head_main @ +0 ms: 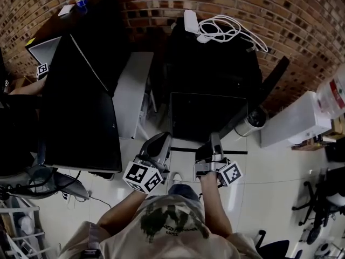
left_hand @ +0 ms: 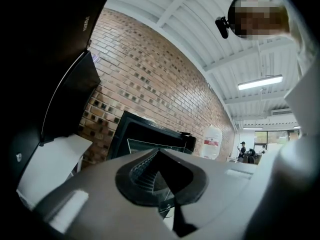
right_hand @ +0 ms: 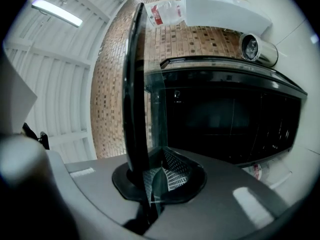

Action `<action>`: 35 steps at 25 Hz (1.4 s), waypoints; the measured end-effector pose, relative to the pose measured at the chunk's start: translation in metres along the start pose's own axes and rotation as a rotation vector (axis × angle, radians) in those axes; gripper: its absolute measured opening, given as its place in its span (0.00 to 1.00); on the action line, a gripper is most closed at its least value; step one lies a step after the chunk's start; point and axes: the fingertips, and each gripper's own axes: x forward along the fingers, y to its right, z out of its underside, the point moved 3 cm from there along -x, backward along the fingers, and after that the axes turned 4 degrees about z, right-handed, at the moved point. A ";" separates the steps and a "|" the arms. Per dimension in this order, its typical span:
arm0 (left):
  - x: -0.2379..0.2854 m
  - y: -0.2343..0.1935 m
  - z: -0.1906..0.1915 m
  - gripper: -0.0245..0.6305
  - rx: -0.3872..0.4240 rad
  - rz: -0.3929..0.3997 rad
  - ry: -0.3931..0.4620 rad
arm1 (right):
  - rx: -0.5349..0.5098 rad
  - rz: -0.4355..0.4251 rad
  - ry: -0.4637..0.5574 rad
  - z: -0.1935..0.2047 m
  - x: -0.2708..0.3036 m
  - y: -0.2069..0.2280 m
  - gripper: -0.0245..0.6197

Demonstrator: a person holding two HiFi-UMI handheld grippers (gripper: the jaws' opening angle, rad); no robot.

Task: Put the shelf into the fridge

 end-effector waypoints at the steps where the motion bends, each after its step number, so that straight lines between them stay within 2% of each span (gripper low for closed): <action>1: 0.004 -0.001 0.001 0.00 0.002 0.003 -0.005 | 0.001 0.005 -0.005 0.001 0.006 0.004 0.06; 6: 0.017 -0.009 0.005 0.00 0.010 -0.006 -0.025 | 0.023 0.030 -0.019 0.000 0.029 0.022 0.06; 15: 0.040 -0.022 0.016 0.00 -0.023 -0.050 -0.041 | 0.066 0.041 -0.018 -0.006 0.058 0.045 0.06; 22: 0.054 -0.023 0.022 0.00 -0.033 -0.047 -0.066 | 0.104 0.047 -0.017 -0.010 0.069 0.056 0.07; 35: 0.060 -0.022 0.028 0.00 -0.021 -0.039 -0.072 | 0.051 0.055 0.024 -0.025 0.078 0.058 0.07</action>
